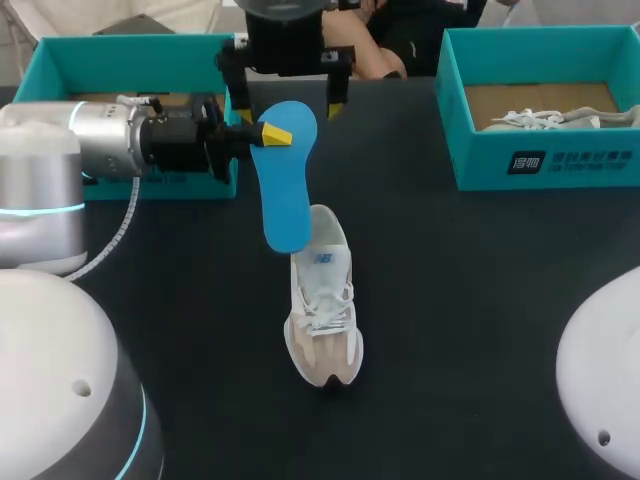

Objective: Take the shoe out of the shoebox, open the shoe tongue, remove and reinsert the insole, then place the shoe into the shoebox

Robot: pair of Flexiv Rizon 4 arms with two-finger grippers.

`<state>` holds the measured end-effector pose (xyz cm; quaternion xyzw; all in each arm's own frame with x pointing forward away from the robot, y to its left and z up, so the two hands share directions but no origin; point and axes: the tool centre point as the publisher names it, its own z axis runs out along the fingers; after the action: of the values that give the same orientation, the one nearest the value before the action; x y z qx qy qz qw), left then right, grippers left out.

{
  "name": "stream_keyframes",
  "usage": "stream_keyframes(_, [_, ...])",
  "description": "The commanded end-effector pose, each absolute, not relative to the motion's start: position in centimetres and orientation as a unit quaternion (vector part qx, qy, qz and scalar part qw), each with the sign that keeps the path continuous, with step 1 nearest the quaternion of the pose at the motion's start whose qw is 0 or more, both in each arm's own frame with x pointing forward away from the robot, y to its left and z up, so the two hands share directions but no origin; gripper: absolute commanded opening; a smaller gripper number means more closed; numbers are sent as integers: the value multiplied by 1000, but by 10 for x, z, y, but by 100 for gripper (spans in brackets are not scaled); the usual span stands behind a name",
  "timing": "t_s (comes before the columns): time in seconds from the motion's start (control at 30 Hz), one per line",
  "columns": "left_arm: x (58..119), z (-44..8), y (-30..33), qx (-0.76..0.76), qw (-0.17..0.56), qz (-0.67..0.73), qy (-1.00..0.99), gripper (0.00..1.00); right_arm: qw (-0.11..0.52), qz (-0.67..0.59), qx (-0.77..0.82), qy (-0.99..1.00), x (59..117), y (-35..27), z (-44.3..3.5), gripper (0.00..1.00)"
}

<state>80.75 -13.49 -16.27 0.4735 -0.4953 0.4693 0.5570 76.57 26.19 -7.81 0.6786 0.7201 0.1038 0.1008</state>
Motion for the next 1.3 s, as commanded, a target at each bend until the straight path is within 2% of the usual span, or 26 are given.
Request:
stream_keyframes(0.03, [807,-163,-135,474,556,469,-496,0,105,99,679,719,767,266,-78,100])
stream_keyframes(0.13, [807,-163,-135,474,556,469,-496,0,105,99,679,719,767,266,-78,100])
stream_keyframes(0.23, [807,-163,-135,474,556,469,-496,0,52,143,693,705,765,256,-81,100])
stream_keyframes(0.47, [807,-163,-135,474,556,469,-496,0,4,195,692,695,767,241,-83,100])
stream_keyframes(0.8, [807,-163,-135,474,556,469,-496,0,-157,322,670,651,772,235,-100,100])
stream_keyframes(0.97, [807,-163,-135,474,556,469,-496,0,-218,367,658,621,774,234,-110,100])
stream_keyframes(1.3, [807,-163,-135,474,556,469,-496,0,-289,420,633,583,776,235,-121,100])
